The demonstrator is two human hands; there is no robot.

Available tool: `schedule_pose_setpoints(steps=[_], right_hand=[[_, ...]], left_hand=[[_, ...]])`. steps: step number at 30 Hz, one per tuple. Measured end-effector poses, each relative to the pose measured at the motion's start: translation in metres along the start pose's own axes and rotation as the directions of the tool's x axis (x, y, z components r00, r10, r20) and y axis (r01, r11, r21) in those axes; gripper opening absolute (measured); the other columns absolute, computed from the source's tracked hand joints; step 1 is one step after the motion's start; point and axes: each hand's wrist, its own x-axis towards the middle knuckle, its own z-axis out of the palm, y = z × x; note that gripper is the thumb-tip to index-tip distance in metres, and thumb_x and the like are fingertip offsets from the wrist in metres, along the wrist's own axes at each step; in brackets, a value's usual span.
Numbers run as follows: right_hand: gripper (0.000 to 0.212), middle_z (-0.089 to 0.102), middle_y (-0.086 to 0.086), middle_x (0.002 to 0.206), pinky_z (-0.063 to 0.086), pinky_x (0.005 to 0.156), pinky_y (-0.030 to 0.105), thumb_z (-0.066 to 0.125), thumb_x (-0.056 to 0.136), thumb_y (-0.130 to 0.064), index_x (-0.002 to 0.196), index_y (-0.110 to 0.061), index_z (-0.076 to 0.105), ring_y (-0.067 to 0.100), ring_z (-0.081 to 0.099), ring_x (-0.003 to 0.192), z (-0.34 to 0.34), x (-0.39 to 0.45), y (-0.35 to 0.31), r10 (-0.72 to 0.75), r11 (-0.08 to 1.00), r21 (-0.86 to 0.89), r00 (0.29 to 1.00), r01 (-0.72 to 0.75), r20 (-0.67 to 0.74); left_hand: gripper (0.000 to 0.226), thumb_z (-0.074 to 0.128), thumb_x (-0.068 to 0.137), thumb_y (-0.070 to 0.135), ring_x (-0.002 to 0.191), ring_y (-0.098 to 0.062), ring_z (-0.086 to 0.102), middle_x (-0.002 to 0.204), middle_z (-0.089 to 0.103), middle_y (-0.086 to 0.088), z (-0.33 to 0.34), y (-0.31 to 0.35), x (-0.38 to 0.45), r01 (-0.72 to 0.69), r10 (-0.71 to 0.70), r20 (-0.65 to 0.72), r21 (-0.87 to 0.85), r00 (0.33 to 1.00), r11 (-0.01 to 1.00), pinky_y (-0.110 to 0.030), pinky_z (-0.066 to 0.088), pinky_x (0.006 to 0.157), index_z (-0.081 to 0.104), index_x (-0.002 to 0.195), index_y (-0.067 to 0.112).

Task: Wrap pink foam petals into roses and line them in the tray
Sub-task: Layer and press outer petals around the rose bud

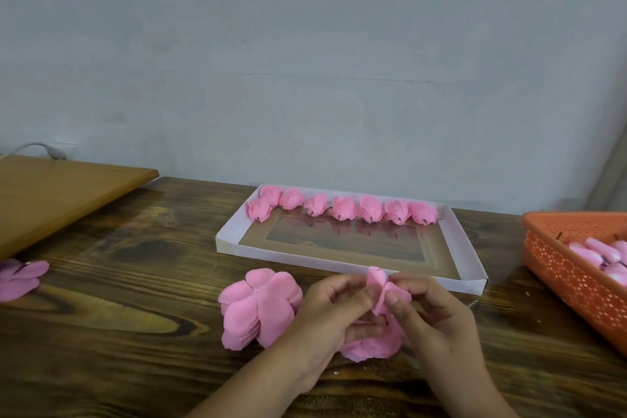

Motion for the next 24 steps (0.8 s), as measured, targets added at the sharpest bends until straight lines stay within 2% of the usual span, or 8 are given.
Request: schedule_pose_setpoints(steps=[3,7,10,12,15,17,20,24], right_hand=[[0.007,0.071,-0.002,0.100,0.061,0.070,0.038,0.073,0.072,-0.019,0.072,-0.025,0.073,0.020,0.071,0.092,-0.0012,0.0001,0.0013,0.054,0.998,0.018,0.998,-0.053,-0.022],[0.003,0.074,0.002,0.097,0.058,0.068,0.025,0.072,0.073,-0.015,0.071,-0.016,0.070,0.015,0.072,0.086,-0.0009,0.0014,0.0022,0.059,0.996,0.061,0.998,-0.059,-0.004],[0.008,0.074,0.012,0.084,0.059,0.068,0.031,0.071,0.078,-0.020,0.074,-0.014,0.069,0.026,0.071,0.079,-0.0002,0.0017,0.0032,0.088,0.996,0.021,0.996,-0.088,0.019],[0.011,0.073,0.014,0.077,0.058,0.065,0.032,0.071,0.078,-0.026,0.075,-0.015,0.069,0.029,0.070,0.075,0.0002,0.0018,0.0026,0.102,0.995,-0.011,0.995,-0.102,0.015],[0.017,0.072,0.013,0.077,0.057,0.065,0.031,0.072,0.076,-0.034,0.076,-0.017,0.068,0.026,0.069,0.073,0.0003,0.0017,0.0008,0.110,0.994,-0.007,0.994,-0.110,0.000],[0.017,0.072,0.012,0.078,0.057,0.066,0.033,0.072,0.075,-0.036,0.078,-0.020,0.068,0.025,0.069,0.074,0.0005,0.0016,-0.0004,0.116,0.993,0.005,0.993,-0.116,-0.005],[0.017,0.073,0.010,0.083,0.056,0.068,0.034,0.075,0.070,-0.035,0.082,-0.024,0.069,0.021,0.070,0.076,0.0009,0.0015,-0.0014,0.151,0.988,0.037,0.988,-0.150,-0.029],[0.015,0.074,0.010,0.087,0.057,0.070,0.035,0.076,0.073,-0.035,0.084,-0.025,0.071,0.021,0.072,0.080,0.0004,0.0012,-0.0043,0.183,0.981,0.059,0.983,-0.182,-0.008]], left_hand=[[0.029,0.074,0.092,0.033,0.109,-0.028,0.072,0.115,0.075,-0.014,-0.0008,-0.0017,0.0009,0.014,-0.014,-0.021,0.018,1.000,1.000,-0.031,0.060,0.084,0.074,0.114,0.013],[0.024,0.072,0.094,0.031,0.105,-0.027,0.074,0.112,0.076,-0.013,-0.0004,-0.0045,0.0017,0.017,-0.014,-0.031,0.085,0.999,0.996,-0.032,0.061,0.083,0.075,0.113,0.018],[0.021,0.069,0.096,0.033,0.104,-0.028,0.074,0.110,0.076,-0.013,0.0002,-0.0047,0.0012,-0.014,0.016,-0.022,0.104,1.000,0.994,-0.030,0.061,0.082,0.076,0.112,0.021],[0.025,0.067,0.098,0.035,0.107,-0.030,0.073,0.112,0.076,-0.014,-0.0003,-0.0050,0.0010,-0.031,0.032,-0.011,0.108,0.999,0.994,-0.034,0.061,0.086,0.075,0.115,0.019],[0.031,0.064,0.098,0.040,0.111,-0.032,0.071,0.114,0.074,-0.017,-0.0011,-0.0057,0.0006,-0.056,0.057,0.004,0.138,0.998,0.989,-0.047,0.058,0.096,0.075,0.117,0.017],[0.035,0.068,0.095,0.043,0.112,-0.030,0.070,0.115,0.074,-0.015,-0.0007,-0.0042,-0.0007,-0.085,0.080,0.038,0.174,0.996,0.981,-0.050,0.056,0.099,0.074,0.118,0.018],[0.036,0.078,0.088,0.036,0.113,-0.025,0.070,0.116,0.076,-0.007,0.0005,-0.0022,-0.0026,-0.149,0.129,0.095,0.246,0.987,0.958,-0.047,0.056,0.099,0.073,0.120,0.021],[0.028,0.076,0.091,0.027,0.112,-0.027,0.071,0.114,0.076,-0.009,-0.0005,-0.0025,-0.0020,-0.185,0.176,0.060,0.239,0.983,0.953,-0.047,0.056,0.099,0.074,0.118,0.020]])
